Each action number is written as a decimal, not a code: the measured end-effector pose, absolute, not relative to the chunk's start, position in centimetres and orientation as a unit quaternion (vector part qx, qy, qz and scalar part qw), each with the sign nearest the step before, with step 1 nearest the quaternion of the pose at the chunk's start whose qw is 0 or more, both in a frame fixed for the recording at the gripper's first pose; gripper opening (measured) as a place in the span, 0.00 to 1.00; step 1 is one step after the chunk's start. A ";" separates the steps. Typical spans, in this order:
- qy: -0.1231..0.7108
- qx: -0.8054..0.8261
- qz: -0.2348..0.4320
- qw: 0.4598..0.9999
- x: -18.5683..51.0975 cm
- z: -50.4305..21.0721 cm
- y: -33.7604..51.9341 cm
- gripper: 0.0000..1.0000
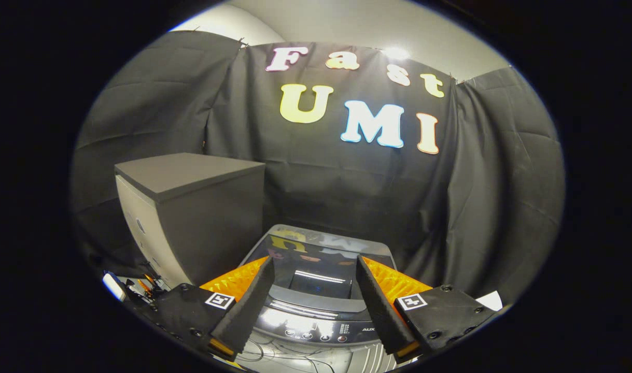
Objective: Put the clothes into the washing machine and then close the washing machine lid.
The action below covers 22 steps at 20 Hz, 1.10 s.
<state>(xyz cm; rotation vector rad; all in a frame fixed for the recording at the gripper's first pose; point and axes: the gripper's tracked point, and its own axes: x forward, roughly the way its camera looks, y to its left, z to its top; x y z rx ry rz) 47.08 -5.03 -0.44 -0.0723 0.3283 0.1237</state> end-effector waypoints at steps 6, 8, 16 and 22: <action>0.094 0.009 0.077 0.993 47.1 1.9 -3.5 0.98; 0.070 0.017 0.081 0.994 46.9 2.7 -3.3 0.98; -0.004 0.016 0.073 0.997 46.4 4.8 -4.2 0.98; 0.020 0.039 0.066 0.997 44.0 3.5 -4.3 0.98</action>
